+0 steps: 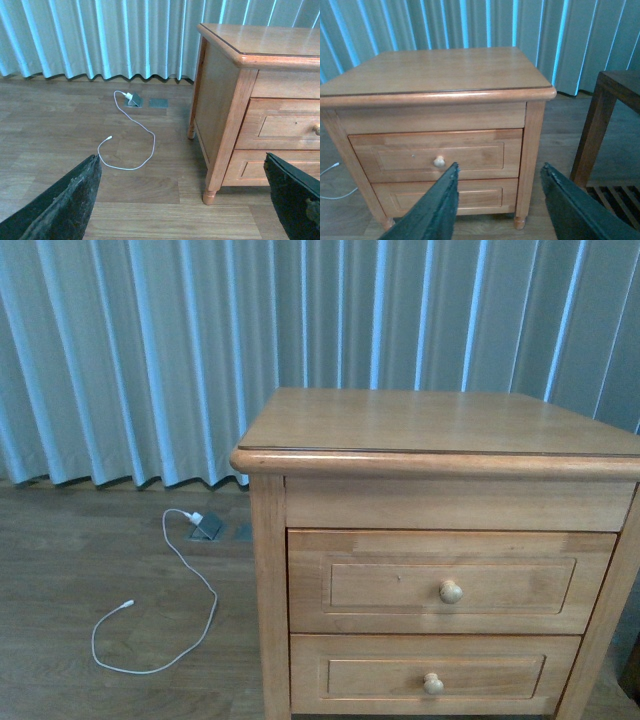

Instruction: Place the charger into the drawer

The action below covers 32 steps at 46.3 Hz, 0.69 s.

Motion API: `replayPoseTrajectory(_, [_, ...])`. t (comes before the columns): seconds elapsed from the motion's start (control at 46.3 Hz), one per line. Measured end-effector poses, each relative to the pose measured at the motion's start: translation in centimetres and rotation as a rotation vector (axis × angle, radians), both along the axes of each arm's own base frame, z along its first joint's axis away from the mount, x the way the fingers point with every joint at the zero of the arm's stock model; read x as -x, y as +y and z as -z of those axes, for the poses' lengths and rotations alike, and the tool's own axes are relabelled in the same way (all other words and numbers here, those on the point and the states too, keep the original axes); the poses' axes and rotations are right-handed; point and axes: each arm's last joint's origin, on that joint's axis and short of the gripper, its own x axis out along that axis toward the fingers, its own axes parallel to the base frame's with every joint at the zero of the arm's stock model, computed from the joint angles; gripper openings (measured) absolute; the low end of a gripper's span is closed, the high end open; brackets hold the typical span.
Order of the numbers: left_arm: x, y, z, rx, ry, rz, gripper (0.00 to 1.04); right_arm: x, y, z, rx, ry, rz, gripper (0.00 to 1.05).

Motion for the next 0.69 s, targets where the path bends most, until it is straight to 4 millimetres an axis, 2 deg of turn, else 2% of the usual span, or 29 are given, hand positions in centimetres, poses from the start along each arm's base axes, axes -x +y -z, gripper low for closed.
replayPoseTrajectory(0.086, [0.0, 0.0, 0.0, 0.0, 0.0, 0.0, 0.99, 0.4, 0.0, 1.0, 0.013, 0.007, -0.002, 0.28])
replayPoseTrajectory(0.238, [0.0, 0.0, 0.0, 0.0, 0.0, 0.0, 0.99, 0.9, 0.0, 1.8, 0.018, 0.0, -0.002, 0.02])
replayPoseTrajectory(0.691, [0.0, 0.0, 0.0, 0.0, 0.0, 0.0, 0.99, 1.9, 0.0, 3.3, 0.021, -0.001, -0.003, 0.02])
